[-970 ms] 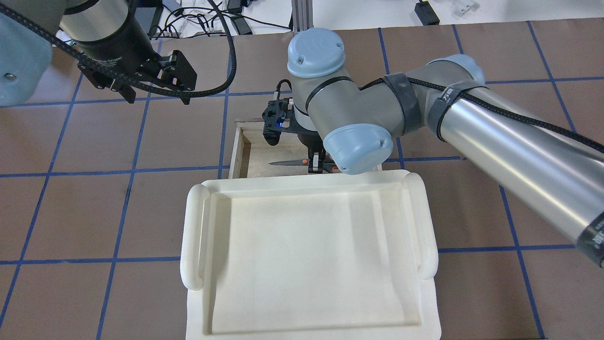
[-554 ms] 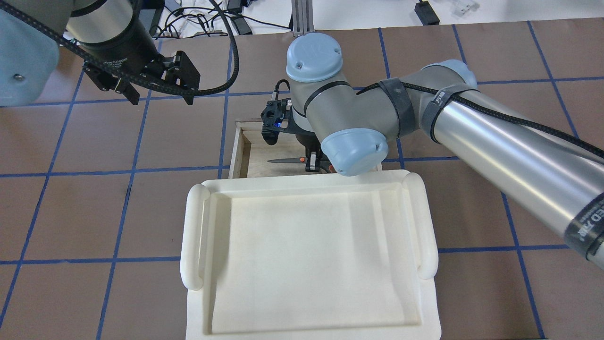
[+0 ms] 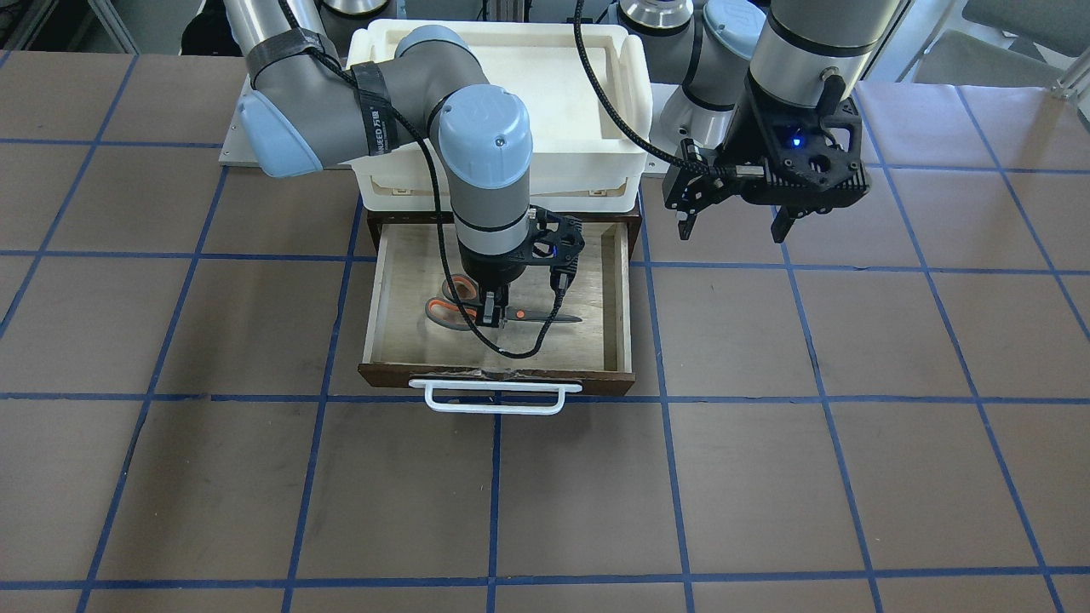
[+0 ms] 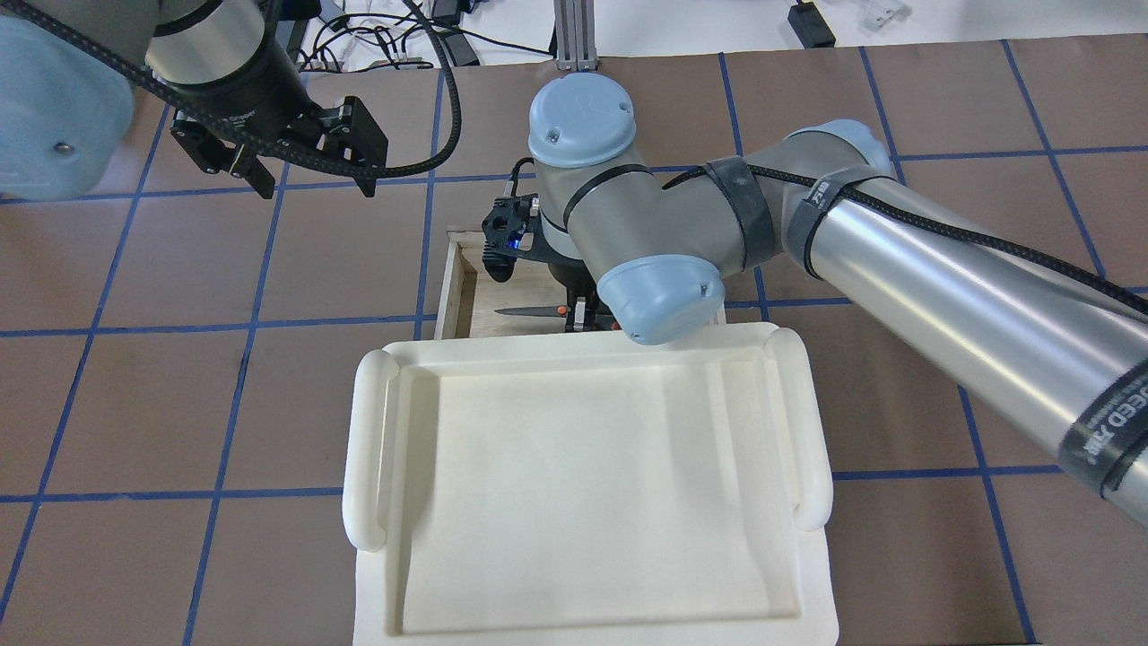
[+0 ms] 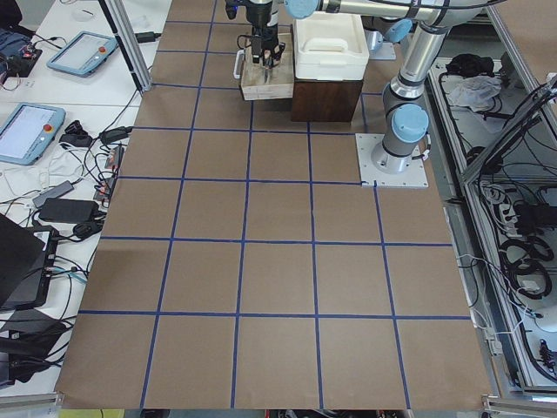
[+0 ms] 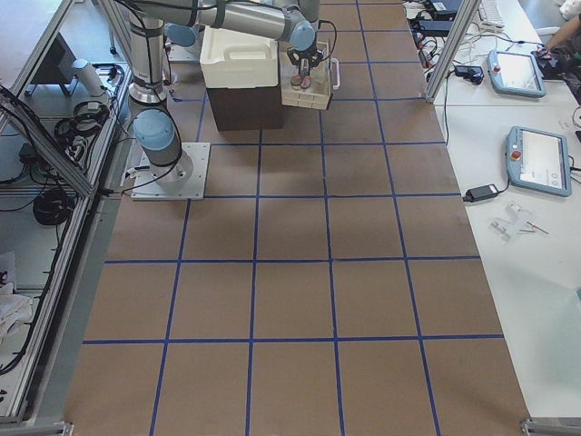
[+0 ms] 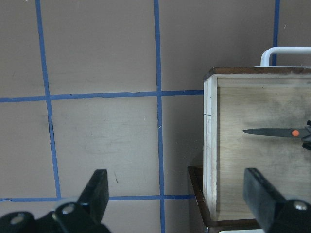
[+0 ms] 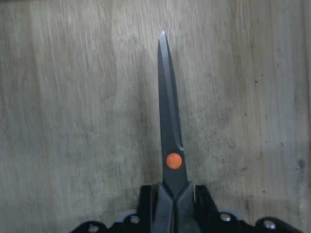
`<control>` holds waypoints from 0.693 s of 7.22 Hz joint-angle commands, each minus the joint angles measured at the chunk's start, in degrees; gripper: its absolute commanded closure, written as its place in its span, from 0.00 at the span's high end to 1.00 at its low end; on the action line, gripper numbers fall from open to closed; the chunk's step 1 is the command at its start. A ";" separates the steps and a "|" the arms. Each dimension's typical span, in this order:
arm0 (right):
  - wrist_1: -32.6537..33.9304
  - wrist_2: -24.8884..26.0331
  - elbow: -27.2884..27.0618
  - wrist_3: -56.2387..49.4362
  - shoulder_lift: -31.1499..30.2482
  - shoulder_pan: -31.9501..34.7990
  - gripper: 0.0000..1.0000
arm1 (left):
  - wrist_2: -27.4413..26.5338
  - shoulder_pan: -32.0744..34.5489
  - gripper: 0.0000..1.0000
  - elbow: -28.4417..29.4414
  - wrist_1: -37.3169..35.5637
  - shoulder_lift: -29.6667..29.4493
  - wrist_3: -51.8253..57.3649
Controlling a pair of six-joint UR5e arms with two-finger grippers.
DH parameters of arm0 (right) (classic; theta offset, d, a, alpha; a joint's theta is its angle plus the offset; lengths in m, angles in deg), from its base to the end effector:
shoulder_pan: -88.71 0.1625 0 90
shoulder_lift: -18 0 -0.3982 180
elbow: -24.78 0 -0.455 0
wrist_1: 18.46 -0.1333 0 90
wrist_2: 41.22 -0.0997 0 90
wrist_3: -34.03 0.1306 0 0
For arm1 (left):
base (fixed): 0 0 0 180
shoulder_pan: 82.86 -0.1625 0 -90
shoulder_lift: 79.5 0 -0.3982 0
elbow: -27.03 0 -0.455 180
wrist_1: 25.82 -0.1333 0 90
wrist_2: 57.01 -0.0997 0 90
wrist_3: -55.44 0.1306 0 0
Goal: Put scissors in drawer and close it
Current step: 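Lower the scissors into the drawer and open the right gripper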
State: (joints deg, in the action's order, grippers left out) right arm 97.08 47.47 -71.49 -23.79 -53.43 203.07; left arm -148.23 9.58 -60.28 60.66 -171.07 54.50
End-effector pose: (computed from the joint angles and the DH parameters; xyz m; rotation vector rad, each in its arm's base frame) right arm 0.3885 -0.5277 0.2195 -2.0528 2.3537 -0.0285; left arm -0.1549 -0.5697 0.4474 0.0395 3.1199 -0.1273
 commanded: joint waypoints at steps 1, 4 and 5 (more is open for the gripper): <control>-0.23 -0.09 -0.06 0.17 0.07 0.08 0.15 | -0.01 0.03 1.00 0.03 -0.88 -0.45 -0.02; -0.58 0.00 0.20 0.96 -0.19 0.08 1.00 | -0.01 0.03 1.00 0.12 -0.88 -0.36 -0.03; -0.58 -0.44 1.25 1.05 -0.98 -0.61 1.00 | -0.27 0.03 1.00 0.12 -0.79 -0.36 0.06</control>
State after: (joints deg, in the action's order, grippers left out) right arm 96.48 47.41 -71.14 -22.85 -53.71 203.00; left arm -148.26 9.60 -60.18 59.80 -171.44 54.46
